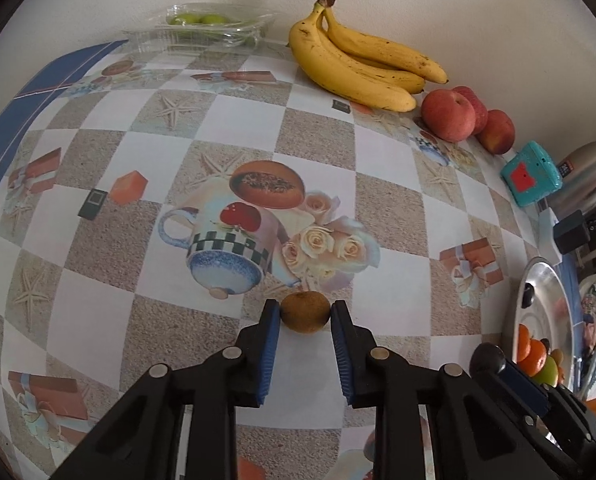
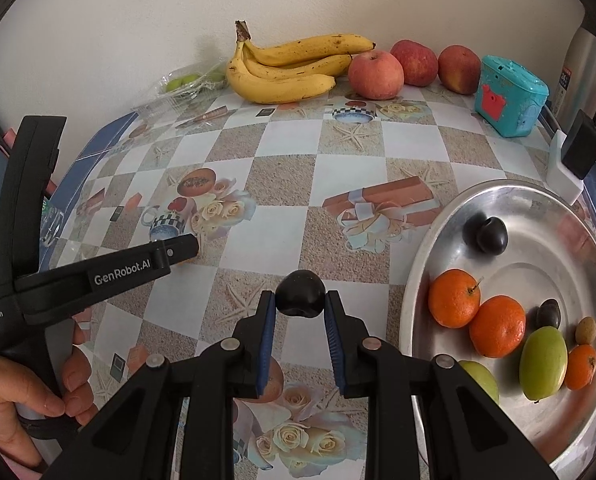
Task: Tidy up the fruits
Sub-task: 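Close the left tool on the brown kiwi while the right tool grasps the dark plum, then carry the kiwi with the left tool while the right tool carries the plum to the bowl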
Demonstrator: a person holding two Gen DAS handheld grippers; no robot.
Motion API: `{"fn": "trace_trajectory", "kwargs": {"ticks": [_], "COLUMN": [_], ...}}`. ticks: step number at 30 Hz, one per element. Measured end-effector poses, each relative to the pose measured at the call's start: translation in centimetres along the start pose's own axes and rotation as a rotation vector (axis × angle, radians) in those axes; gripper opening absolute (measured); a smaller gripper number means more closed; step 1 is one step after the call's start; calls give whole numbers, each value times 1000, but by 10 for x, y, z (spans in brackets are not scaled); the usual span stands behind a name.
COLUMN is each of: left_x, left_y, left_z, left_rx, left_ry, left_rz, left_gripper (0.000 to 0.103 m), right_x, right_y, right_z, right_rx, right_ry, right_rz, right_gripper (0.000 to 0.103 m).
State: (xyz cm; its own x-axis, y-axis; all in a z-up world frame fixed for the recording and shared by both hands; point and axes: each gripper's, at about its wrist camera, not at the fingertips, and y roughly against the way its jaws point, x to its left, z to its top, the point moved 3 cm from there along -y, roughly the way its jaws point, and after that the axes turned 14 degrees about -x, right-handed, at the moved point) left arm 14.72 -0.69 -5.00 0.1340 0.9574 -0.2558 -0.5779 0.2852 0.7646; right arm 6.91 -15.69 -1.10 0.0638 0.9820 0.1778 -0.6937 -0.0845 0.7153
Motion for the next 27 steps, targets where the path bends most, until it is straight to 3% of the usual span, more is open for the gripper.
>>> {"fn": "trace_trajectory", "kwargs": {"ticks": [14,27], "left_x": [-34,-141], "left_y": [35,58], "left_z": [18,-6], "left_rx": [-78,-73], "left_ry": [-58,-267], "left_rz": [-56,-206], "left_gripper": [28,28], "right_x": [-21,-133], "right_y": [18,64], "right_z": [9,8], "right_rx": [-40,-78], "right_ry": [-55,-253], "right_rz": [-21,-240], "right_gripper": [26,26]}}
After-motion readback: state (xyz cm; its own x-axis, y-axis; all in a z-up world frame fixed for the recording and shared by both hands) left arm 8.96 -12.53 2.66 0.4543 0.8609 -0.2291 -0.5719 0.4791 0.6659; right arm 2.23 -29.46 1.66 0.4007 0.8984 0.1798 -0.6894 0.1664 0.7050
